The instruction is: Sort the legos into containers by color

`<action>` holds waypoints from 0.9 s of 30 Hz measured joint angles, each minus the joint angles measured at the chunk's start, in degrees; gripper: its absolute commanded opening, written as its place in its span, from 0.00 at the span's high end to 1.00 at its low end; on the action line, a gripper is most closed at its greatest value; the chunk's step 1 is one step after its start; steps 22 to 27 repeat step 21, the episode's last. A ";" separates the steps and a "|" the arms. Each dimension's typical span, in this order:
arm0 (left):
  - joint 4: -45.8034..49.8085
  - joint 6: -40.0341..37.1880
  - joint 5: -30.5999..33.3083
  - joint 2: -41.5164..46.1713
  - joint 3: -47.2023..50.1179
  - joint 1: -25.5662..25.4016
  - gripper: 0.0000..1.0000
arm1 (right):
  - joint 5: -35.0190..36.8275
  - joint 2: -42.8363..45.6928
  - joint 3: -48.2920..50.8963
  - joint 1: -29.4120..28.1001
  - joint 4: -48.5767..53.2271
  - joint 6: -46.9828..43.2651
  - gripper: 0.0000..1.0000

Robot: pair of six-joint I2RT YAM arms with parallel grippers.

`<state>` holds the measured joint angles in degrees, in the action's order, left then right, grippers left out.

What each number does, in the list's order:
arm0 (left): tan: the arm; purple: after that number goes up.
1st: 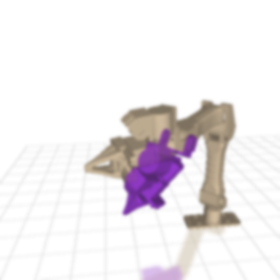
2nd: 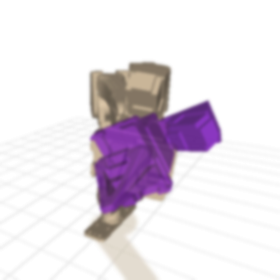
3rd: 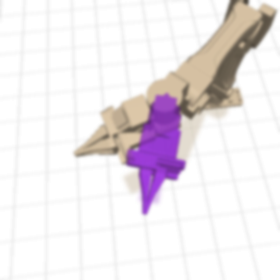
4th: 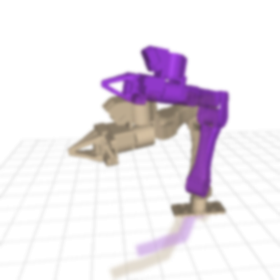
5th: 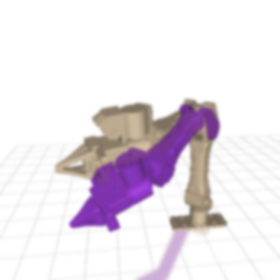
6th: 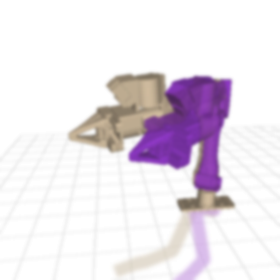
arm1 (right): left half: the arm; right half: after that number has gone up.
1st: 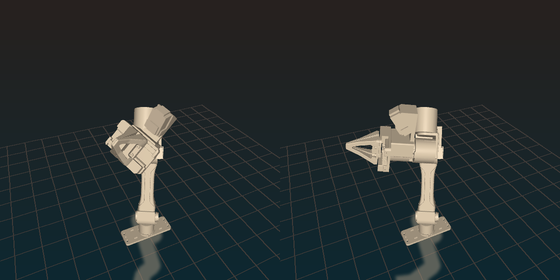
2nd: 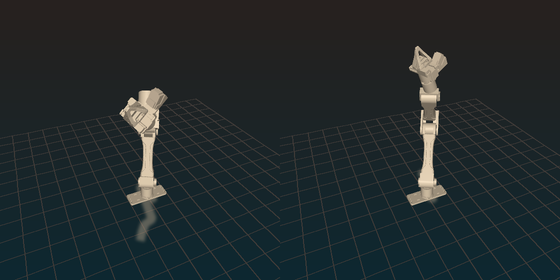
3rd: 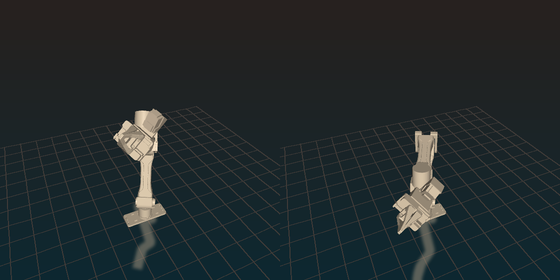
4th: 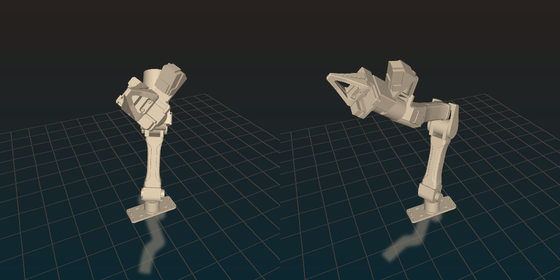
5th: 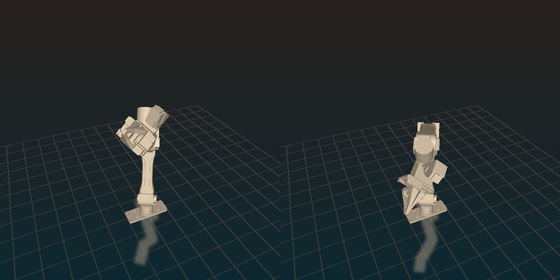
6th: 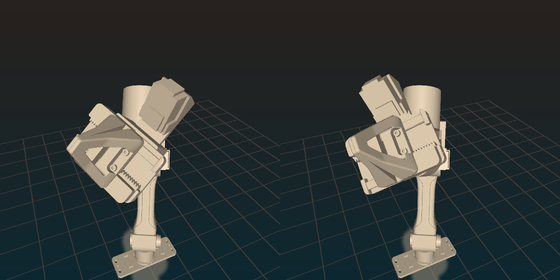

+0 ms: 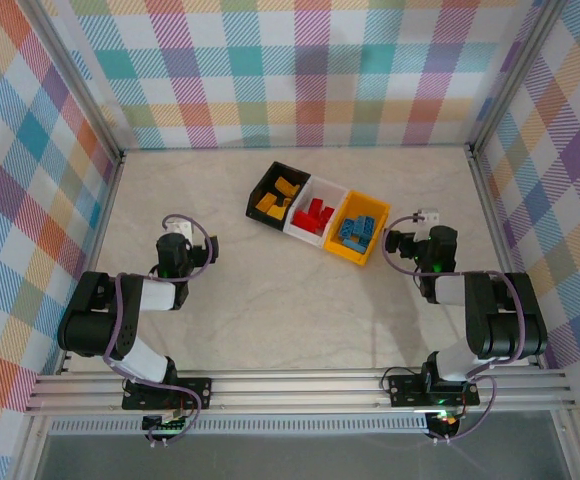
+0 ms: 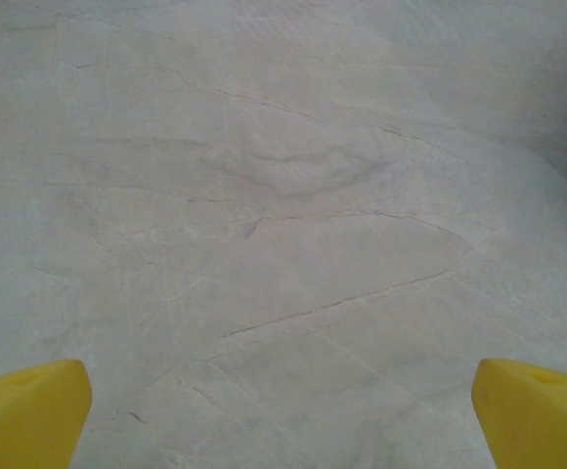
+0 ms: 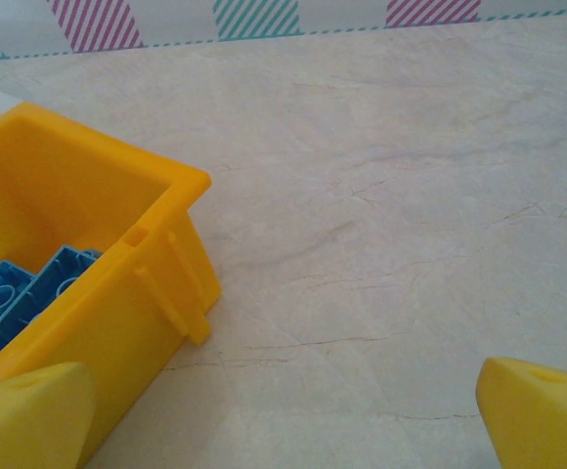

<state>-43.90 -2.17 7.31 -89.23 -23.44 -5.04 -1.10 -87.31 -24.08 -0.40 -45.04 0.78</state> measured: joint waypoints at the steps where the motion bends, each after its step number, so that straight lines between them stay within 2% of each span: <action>1: 0.00 0.00 0.00 0.00 0.00 0.00 0.00 | 0.31 0.00 0.00 0.00 0.00 0.00 0.00; 27: 0.00 0.00 0.00 -0.02 0.00 0.00 0.00 | 1.31 -0.02 0.04 0.00 0.00 0.00 0.00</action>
